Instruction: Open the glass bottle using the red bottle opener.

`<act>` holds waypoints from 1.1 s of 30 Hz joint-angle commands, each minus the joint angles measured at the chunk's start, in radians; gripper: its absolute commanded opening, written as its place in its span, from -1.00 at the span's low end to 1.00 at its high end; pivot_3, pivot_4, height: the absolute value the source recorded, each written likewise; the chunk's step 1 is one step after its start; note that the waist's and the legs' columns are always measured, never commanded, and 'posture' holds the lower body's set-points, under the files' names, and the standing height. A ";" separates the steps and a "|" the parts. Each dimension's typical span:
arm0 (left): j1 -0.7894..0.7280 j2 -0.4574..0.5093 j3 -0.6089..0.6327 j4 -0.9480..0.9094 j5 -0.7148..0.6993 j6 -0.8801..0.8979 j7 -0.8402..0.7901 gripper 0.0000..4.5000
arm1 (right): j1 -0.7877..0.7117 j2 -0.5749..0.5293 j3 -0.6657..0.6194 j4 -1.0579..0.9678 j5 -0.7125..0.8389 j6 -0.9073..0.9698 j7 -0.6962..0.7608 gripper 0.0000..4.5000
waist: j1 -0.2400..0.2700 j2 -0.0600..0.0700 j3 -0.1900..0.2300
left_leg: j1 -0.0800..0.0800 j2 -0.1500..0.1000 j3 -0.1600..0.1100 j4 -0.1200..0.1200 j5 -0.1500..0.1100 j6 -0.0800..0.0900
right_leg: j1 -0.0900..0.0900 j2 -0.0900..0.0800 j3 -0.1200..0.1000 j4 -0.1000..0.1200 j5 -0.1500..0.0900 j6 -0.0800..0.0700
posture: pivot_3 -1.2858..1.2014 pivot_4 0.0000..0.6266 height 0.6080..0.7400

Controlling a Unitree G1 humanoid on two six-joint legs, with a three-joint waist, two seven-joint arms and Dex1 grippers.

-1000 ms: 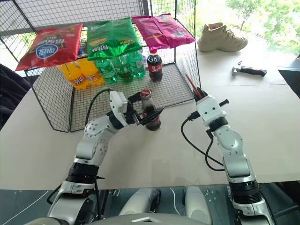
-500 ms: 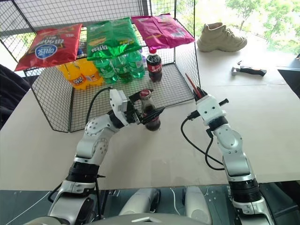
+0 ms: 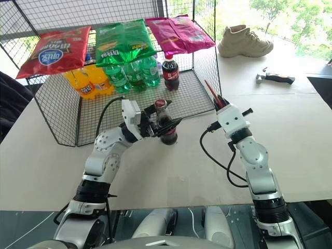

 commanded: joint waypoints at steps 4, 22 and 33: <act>-0.002 0.005 -0.001 -0.030 0.003 -0.032 -0.004 0.72 | -0.016 -0.001 -0.002 -0.027 0.007 -0.020 0.001 -1.00 | 0.000 0.000 0.000 | 0.000 0.000 0.000 0.000 0.000 0.000 | 0.000 0.000 0.000 0.000 0.000 0.000 | 0.03 -0.52 0.88; -0.001 0.003 -0.002 -0.001 0.010 -0.048 -0.004 -0.10 | -0.041 0.001 0.007 -0.027 0.008 -0.017 0.008 -1.00 | 0.000 0.000 0.000 | 0.001 0.000 0.000 0.000 0.000 0.000 | 0.001 0.000 0.000 0.000 0.000 0.000 | 0.03 -0.52 0.88; -0.006 -0.007 -0.014 0.028 0.035 -0.062 0.030 -0.10 | -0.115 -0.042 0.139 -0.048 -0.041 -0.068 0.124 -1.00 | 0.000 0.000 0.000 | 0.001 0.000 0.000 0.000 0.000 0.000 | 0.001 0.000 0.000 0.000 0.000 0.000 | 0.03 -0.52 0.88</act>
